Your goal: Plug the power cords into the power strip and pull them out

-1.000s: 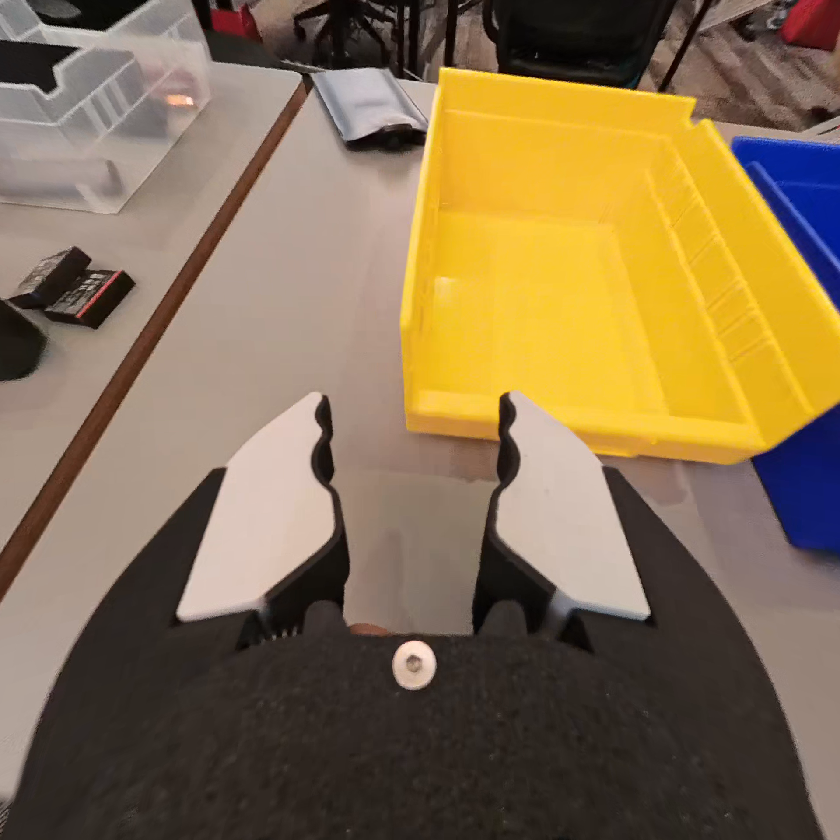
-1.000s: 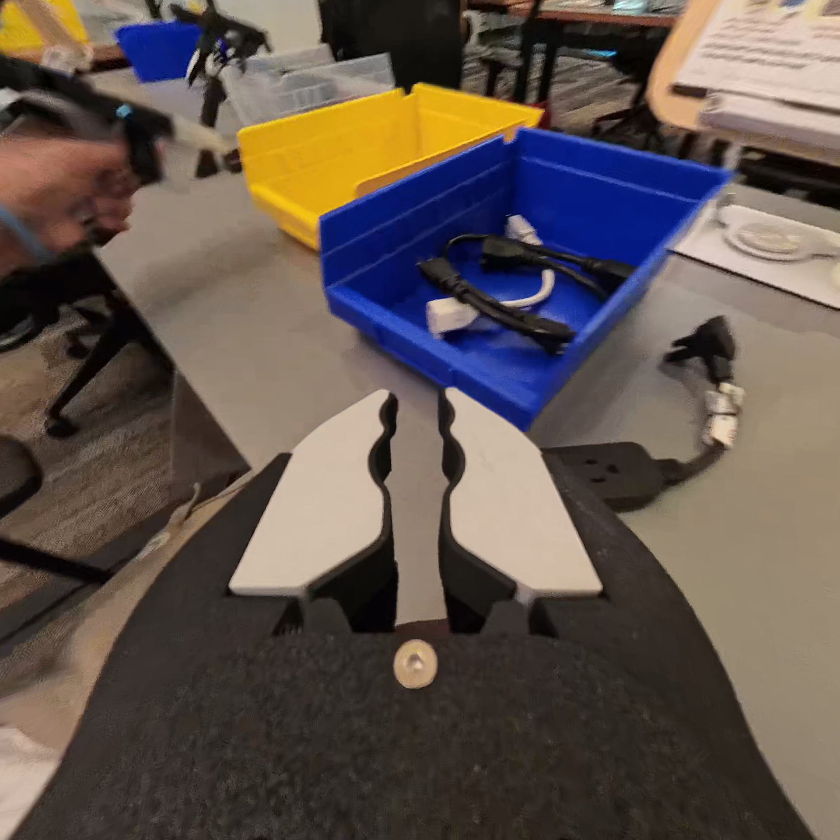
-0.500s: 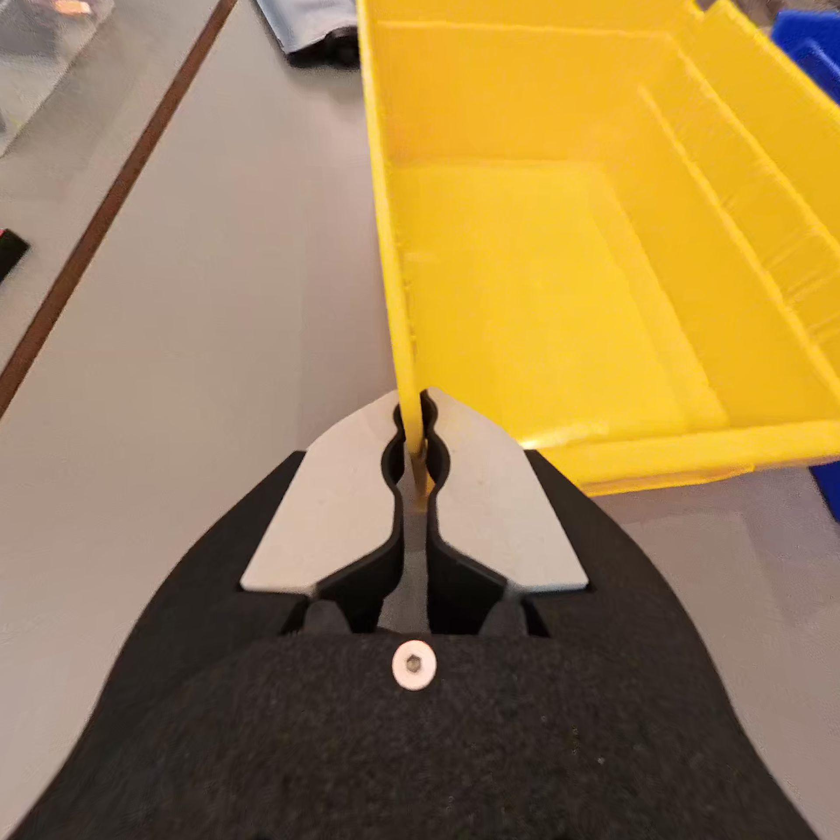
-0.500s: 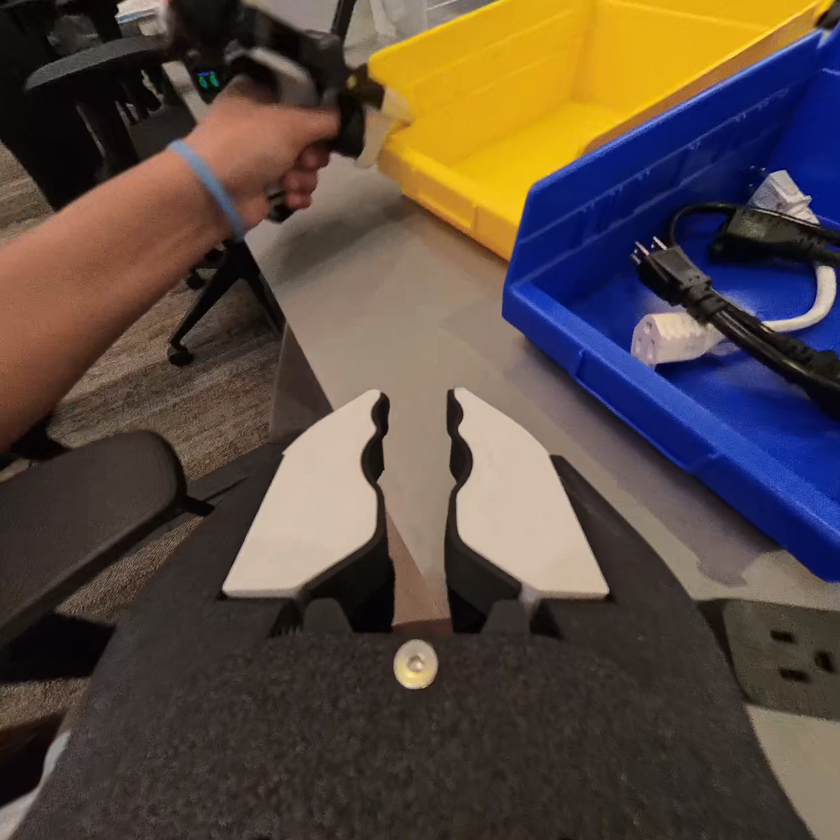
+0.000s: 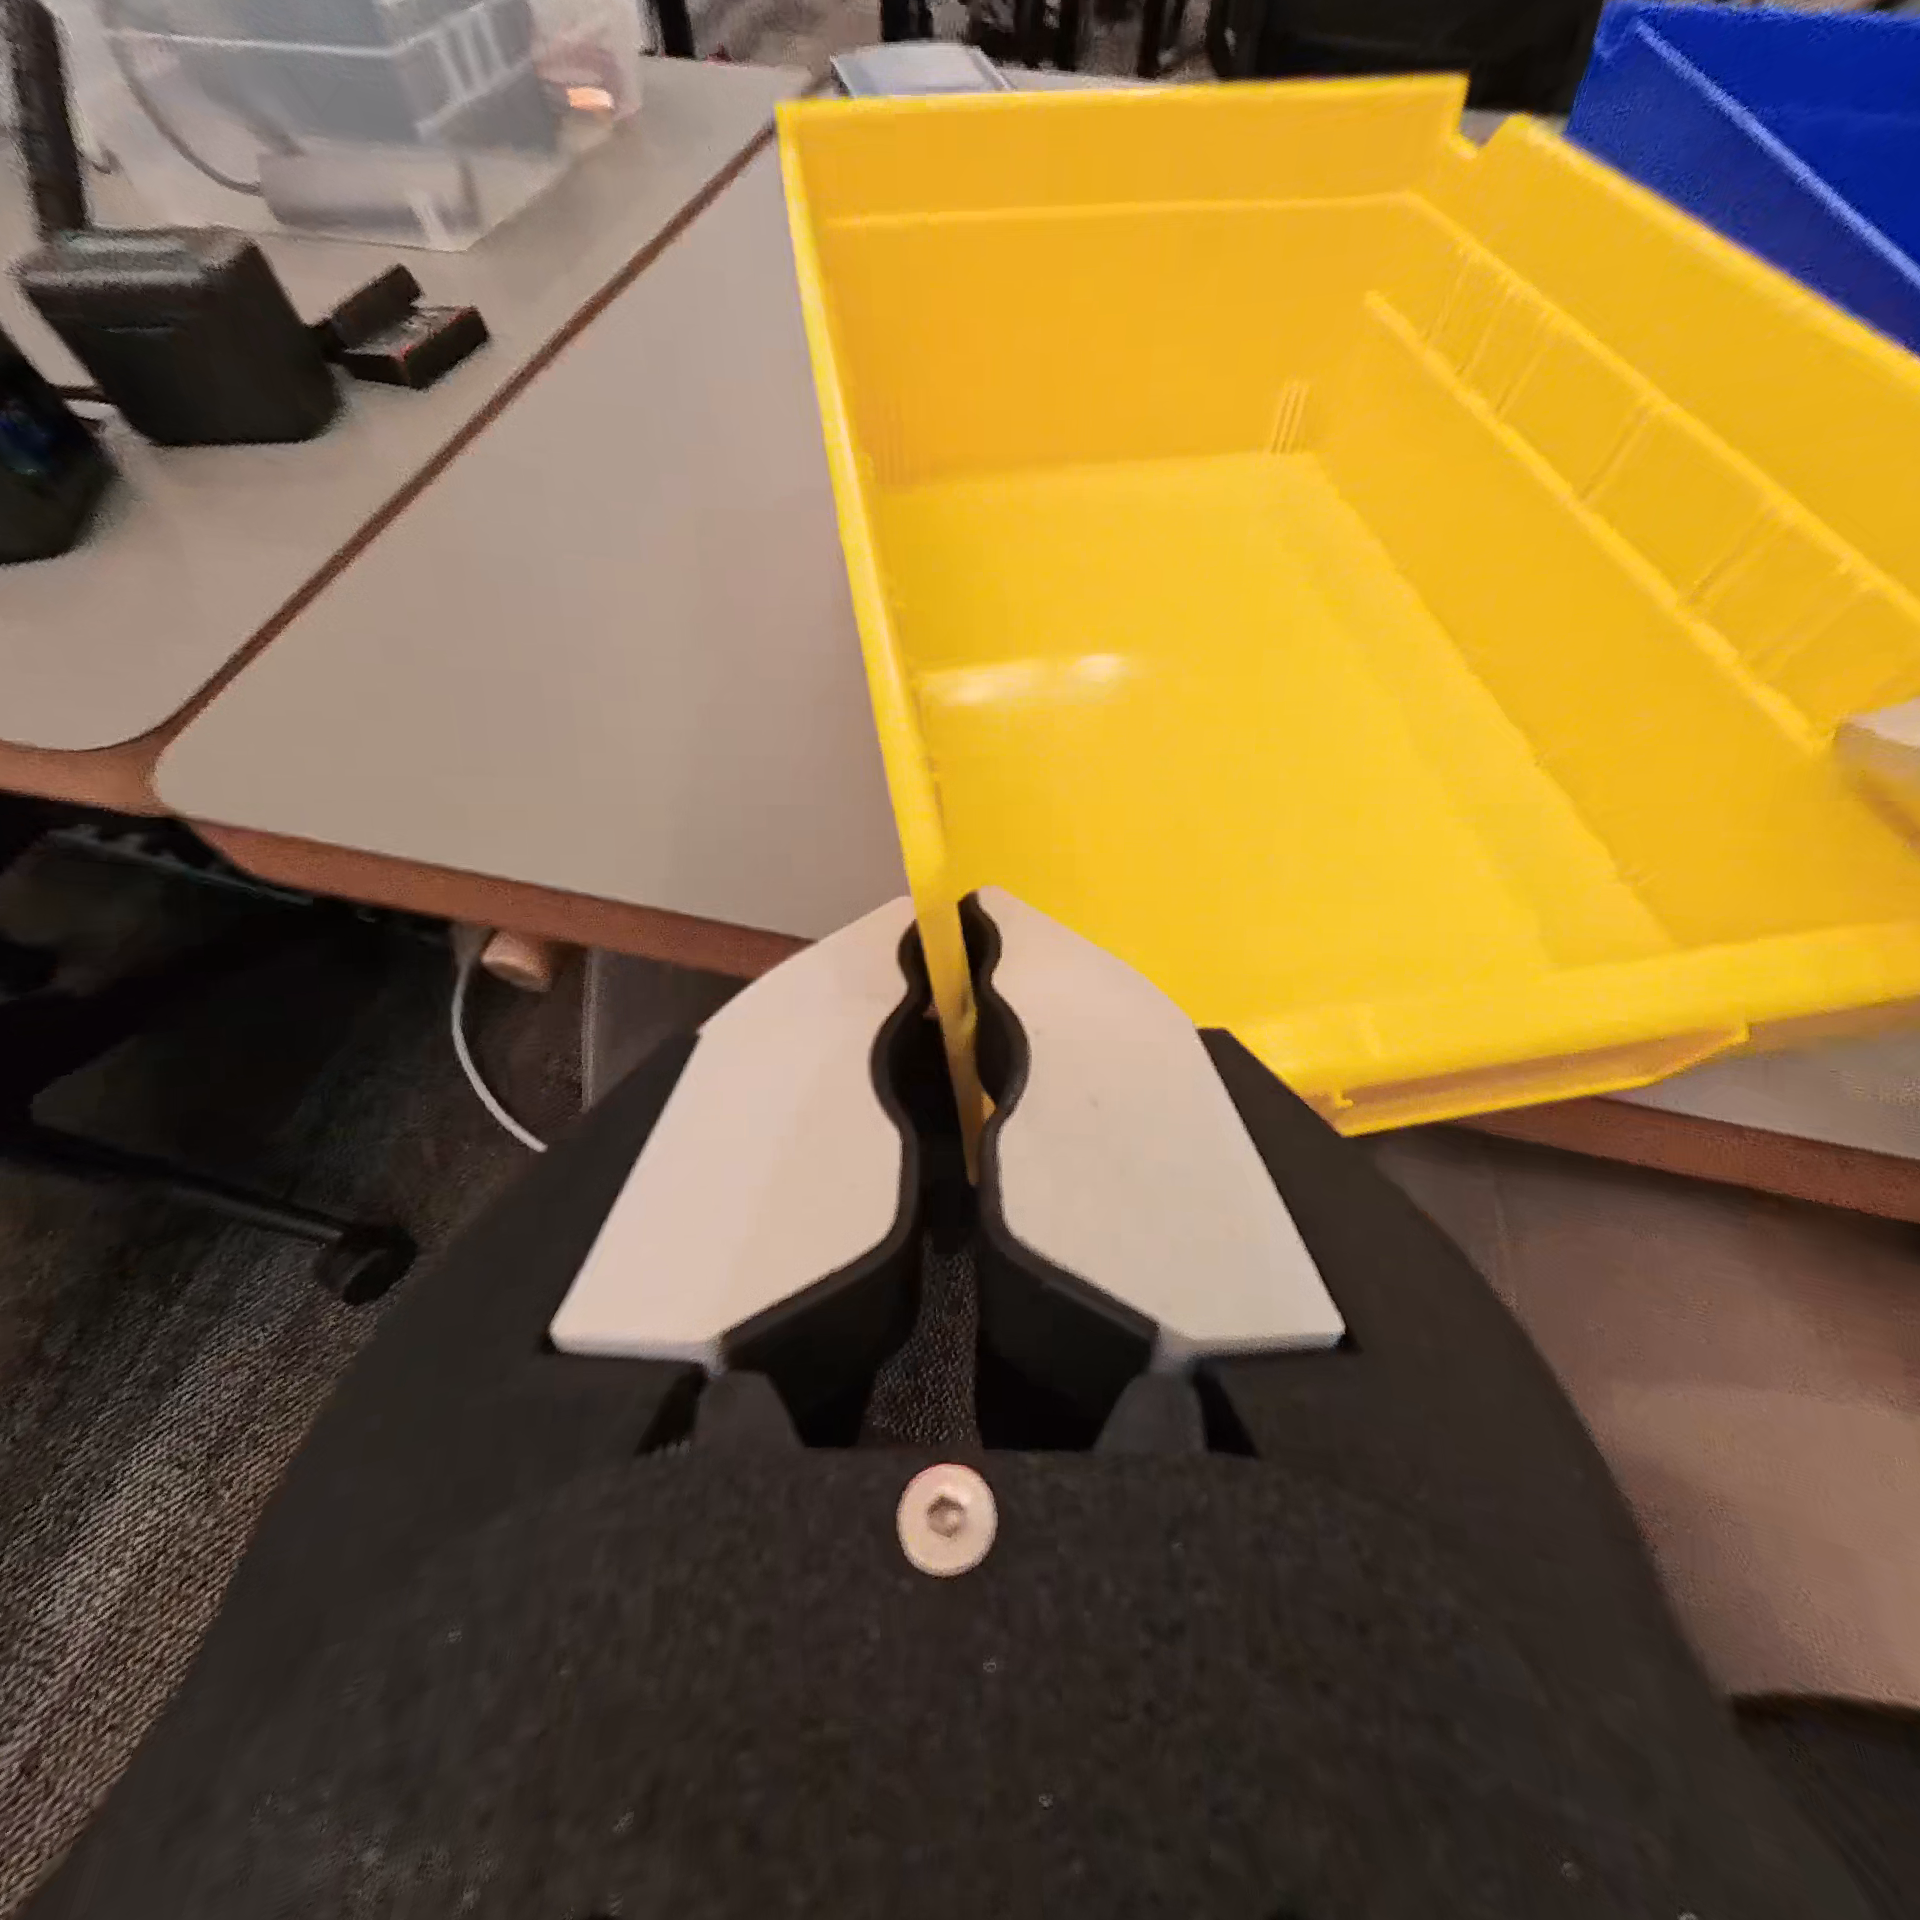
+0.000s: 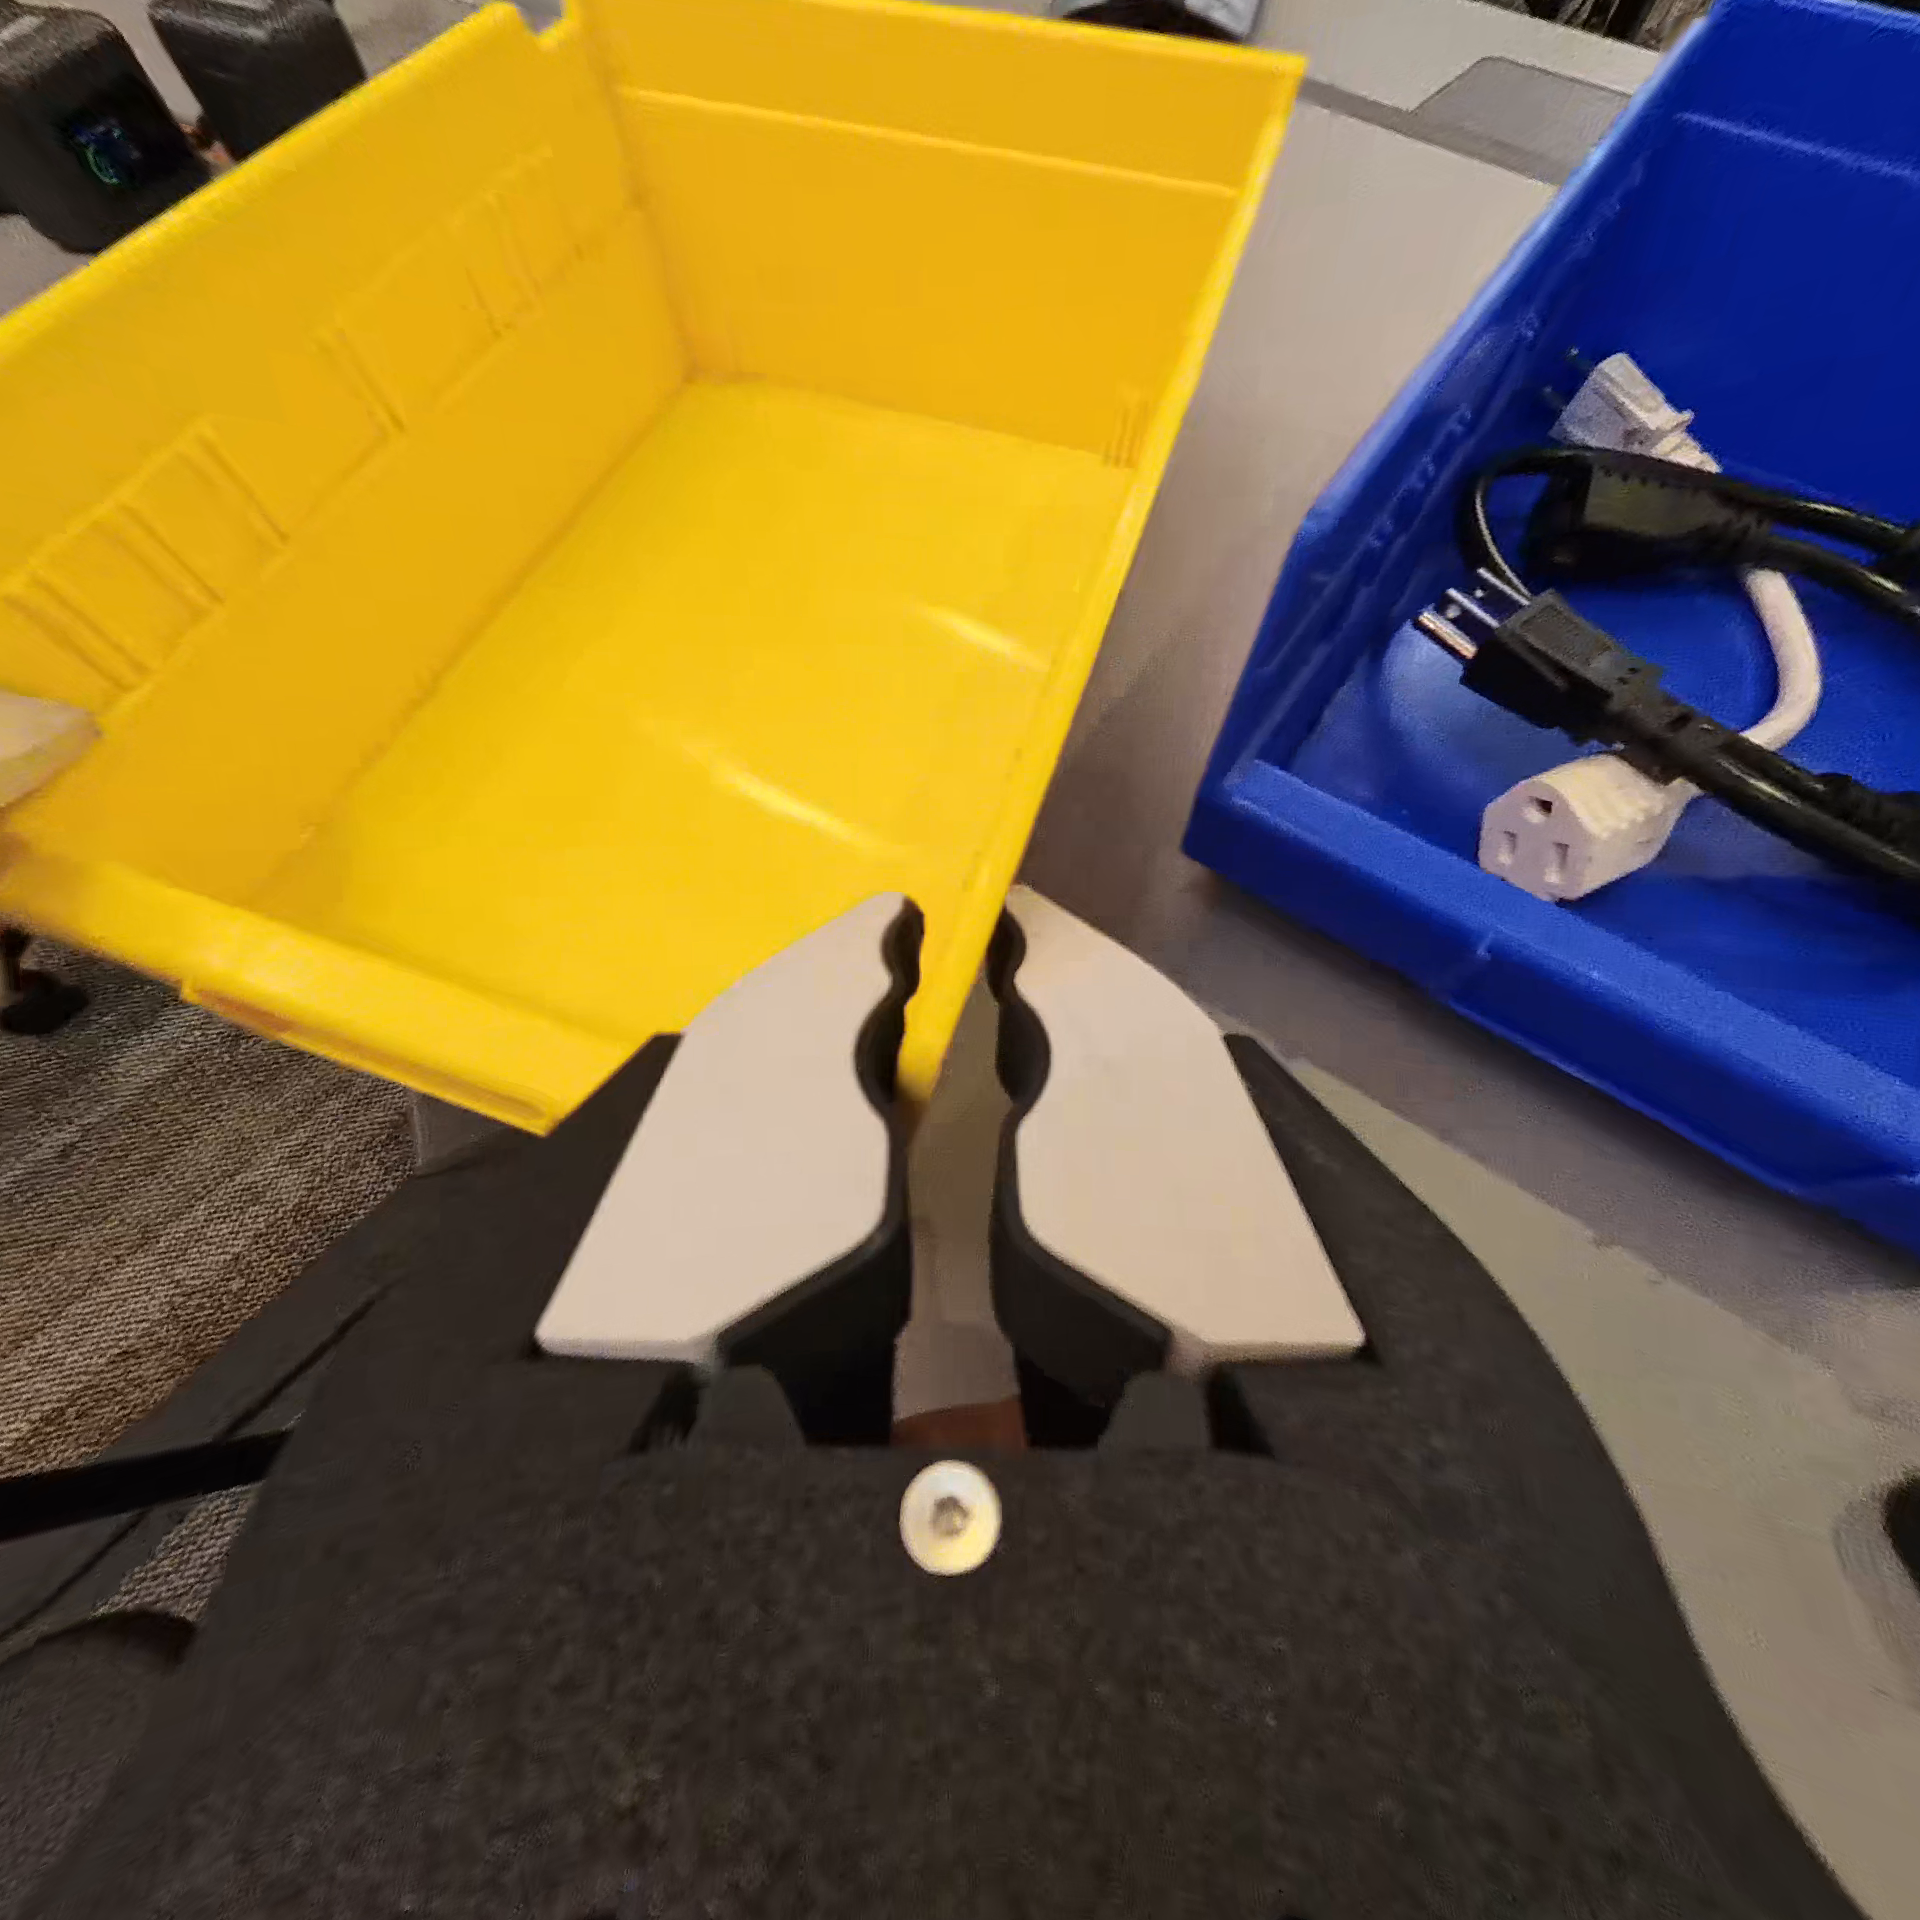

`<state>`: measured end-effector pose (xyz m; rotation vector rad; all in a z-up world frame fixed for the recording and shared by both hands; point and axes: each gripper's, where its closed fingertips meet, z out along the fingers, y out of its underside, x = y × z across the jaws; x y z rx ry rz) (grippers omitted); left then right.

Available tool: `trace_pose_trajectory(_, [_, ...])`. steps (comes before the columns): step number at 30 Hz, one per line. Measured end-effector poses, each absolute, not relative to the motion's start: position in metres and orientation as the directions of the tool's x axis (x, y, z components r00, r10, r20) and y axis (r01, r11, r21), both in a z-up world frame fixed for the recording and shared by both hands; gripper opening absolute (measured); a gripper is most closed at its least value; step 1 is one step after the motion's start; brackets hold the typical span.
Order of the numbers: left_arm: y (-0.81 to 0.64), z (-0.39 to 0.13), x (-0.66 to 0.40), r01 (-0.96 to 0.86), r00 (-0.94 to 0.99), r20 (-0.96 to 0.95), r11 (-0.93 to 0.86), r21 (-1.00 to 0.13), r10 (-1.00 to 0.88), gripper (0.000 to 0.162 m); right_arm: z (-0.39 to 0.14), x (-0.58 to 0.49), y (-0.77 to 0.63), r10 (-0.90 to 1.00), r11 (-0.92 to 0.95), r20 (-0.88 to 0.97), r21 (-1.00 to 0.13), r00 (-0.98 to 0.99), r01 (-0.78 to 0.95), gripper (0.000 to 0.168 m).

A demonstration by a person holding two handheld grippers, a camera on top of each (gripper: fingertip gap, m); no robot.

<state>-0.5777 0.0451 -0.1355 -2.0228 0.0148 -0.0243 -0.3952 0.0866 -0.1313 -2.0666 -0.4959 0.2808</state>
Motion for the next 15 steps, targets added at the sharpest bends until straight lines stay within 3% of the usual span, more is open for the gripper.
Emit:
trace_pose_trajectory(5, [0.024,-0.102,-0.565,-0.022,0.999,-0.033,-0.344,-0.939,0.025,0.004,-0.100,-0.383,0.079,0.423,-0.352,0.090,-0.901,0.902,0.255,0.006])
trace_pose_trajectory(10, [0.036,-0.021,-0.517,-0.120,0.992,-0.112,-0.198,-0.973,-0.050,0.004,-0.005,-0.338,0.078,0.362,-0.187,0.093,-0.967,0.928,0.170,0.006])
trace_pose_trajectory(15, [0.073,0.050,-0.404,-0.234,0.952,-0.209,-0.090,-0.968,-0.224,0.005,0.079,-0.227,0.083,0.223,-0.106,0.033,-0.993,0.974,0.058,0.006])
